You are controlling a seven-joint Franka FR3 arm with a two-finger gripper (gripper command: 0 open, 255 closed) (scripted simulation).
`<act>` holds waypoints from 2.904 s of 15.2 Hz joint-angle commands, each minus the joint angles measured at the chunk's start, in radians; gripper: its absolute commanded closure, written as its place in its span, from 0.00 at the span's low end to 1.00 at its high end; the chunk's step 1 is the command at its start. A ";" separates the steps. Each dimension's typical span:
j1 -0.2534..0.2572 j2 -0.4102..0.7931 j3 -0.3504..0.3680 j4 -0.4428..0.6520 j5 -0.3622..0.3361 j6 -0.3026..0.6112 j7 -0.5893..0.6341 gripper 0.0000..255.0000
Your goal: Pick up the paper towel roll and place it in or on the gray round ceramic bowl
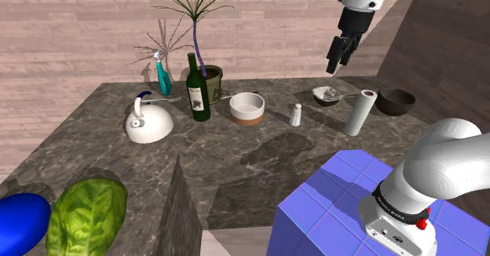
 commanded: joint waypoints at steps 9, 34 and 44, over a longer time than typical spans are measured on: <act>-0.041 -0.051 -0.163 -0.154 -0.155 0.098 -0.257 0.00; -0.096 0.108 -0.478 -0.290 -0.402 0.428 -0.614 0.00; -0.096 0.108 -0.478 -0.290 -0.402 0.428 -0.614 1.00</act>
